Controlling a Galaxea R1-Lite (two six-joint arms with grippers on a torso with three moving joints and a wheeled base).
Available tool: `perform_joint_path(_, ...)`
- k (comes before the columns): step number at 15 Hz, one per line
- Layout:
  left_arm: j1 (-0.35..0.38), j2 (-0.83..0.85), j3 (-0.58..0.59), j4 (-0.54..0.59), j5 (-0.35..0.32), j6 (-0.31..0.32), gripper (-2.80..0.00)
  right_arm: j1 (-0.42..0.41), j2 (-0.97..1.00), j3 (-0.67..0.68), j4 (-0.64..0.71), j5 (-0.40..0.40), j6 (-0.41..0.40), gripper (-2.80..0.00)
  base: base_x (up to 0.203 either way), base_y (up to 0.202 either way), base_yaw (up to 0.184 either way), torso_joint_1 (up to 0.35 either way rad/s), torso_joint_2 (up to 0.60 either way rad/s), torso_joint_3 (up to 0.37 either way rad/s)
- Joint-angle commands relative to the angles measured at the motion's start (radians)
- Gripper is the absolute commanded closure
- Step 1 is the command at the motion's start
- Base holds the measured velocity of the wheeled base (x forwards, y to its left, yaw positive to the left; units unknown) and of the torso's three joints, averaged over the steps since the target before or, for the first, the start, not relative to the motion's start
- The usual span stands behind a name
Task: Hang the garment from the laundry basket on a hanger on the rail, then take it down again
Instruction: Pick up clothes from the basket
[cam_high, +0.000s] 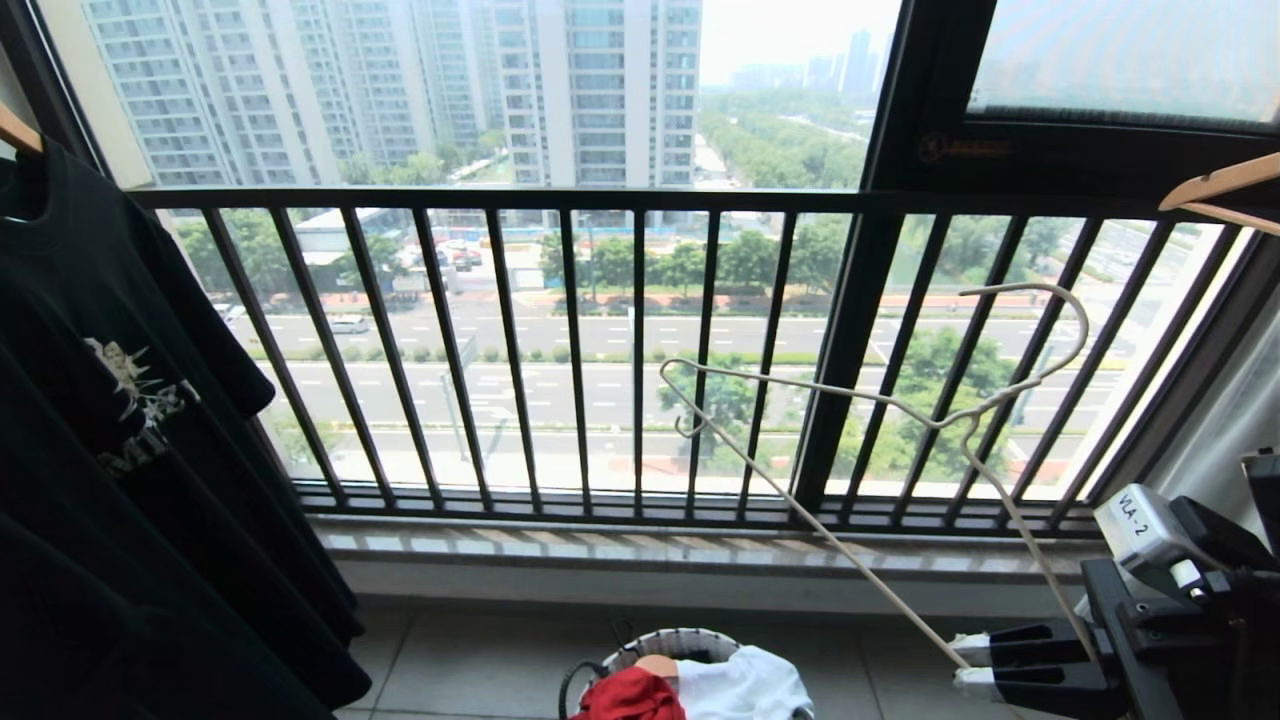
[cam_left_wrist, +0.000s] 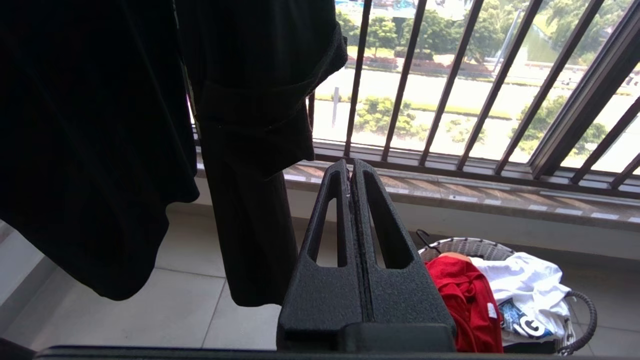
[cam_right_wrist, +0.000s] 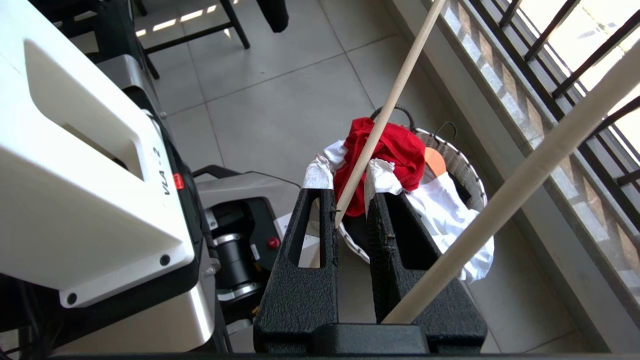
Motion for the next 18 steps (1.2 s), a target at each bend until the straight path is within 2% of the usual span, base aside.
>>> perform_joint_path(1, 0.000, 0.000, 0.000, -0.001, 0.001, -0.001, 0.00, 0.000, 0.000, 0.000, 0.000, 0.006, -0.003, 0.00, 0.000, 0.000, 0.000, -0.226, 0.50, 0.274)
perform_joint_path(18, 0.000, 0.000, 0.000, -0.001, 0.001, -0.001, 0.00, 0.000, -0.001, -0.001, 0.000, 0.008, -0.003, 0.00, 0.000, 0.000, 0.000, -0.208, 0.52, 0.309)
